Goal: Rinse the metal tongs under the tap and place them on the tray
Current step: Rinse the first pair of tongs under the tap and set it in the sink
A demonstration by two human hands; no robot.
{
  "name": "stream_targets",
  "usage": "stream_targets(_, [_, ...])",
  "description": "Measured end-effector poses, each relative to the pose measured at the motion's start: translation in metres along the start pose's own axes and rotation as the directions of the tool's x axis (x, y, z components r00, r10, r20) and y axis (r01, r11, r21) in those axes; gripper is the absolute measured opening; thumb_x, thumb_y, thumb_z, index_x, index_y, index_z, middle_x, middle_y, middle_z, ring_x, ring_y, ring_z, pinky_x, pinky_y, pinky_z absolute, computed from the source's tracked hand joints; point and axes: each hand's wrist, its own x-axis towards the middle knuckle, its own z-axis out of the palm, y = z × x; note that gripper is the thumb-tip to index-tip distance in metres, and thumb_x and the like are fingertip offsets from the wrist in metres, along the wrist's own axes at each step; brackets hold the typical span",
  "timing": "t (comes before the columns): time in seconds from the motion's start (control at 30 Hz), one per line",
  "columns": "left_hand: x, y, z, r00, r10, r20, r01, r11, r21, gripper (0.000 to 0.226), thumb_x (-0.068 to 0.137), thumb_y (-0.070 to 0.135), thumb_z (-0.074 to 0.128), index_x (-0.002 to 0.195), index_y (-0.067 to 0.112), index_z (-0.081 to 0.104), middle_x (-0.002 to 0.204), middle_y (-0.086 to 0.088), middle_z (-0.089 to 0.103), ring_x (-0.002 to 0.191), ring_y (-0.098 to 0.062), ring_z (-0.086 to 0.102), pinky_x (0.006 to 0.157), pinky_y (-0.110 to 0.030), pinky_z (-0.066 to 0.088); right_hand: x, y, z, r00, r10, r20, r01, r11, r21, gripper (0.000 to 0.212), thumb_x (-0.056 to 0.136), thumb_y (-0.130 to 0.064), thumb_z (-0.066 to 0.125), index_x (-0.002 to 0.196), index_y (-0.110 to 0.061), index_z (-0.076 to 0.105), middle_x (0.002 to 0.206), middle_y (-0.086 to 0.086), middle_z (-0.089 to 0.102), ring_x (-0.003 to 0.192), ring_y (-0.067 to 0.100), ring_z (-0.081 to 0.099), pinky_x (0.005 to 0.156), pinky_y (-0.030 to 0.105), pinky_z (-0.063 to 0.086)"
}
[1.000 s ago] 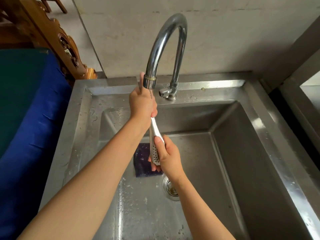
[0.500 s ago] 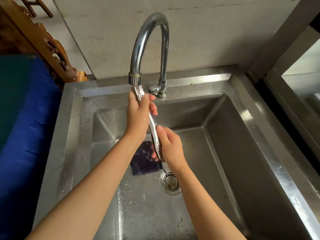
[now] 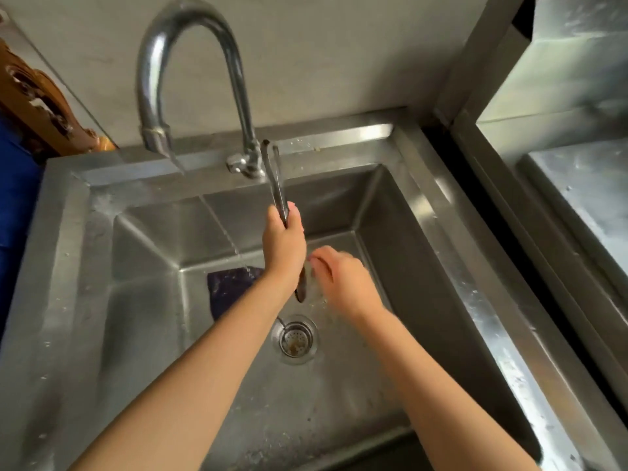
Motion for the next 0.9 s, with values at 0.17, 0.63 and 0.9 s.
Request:
stream_targets(0.17, [-0.015,-0.066,0.043,0.972,-0.230,0.056,0.185,0.887,0.422,0.023,0.095,0.032,0.045,0.098,0.010,0.051,0.112,-0.022,0.057,0.085,-0.032,0.061,0.079,-0.042,0.053,-0.027,0.086,-0.054,0.986,-0.057,-0.160,-0.015,0.908,-0.419,0.031,0.085,-0.014,0.056,0.115,-0.017,0.065,0.129,0.002,0.061,0.114,0.030,0.049,0.092,0.039,0.038])
stream_targets(0.63, [-0.098,-0.227,0.131,0.891,-0.434,-0.133,0.375,0.540,0.753,0.050,0.088,0.027,0.055,0.124,-0.003,0.038,0.133,-0.022,0.039,0.122,-0.037,0.040,0.100,-0.042,0.038,-0.060,0.184,-0.070,0.994,-0.084,-0.071,0.035,0.852,-0.523,0.070,0.089,0.008,0.034,0.148,-0.013,0.003,0.159,0.005,0.003,0.137,0.011,-0.016,0.108,0.025,-0.014])
stream_targets(0.9, [-0.095,-0.265,0.160,0.930,-0.358,-0.080,0.248,0.453,0.856,0.041,0.092,0.023,0.045,0.121,-0.004,0.037,0.129,-0.025,0.040,0.118,-0.036,0.039,0.102,-0.041,0.029,-0.061,0.185,-0.065,0.986,-0.124,-0.112,0.052,0.866,-0.498,0.063,0.089,0.000,0.019,0.149,-0.013,0.004,0.158,0.004,0.004,0.137,0.007,-0.015,0.106,0.018,-0.018])
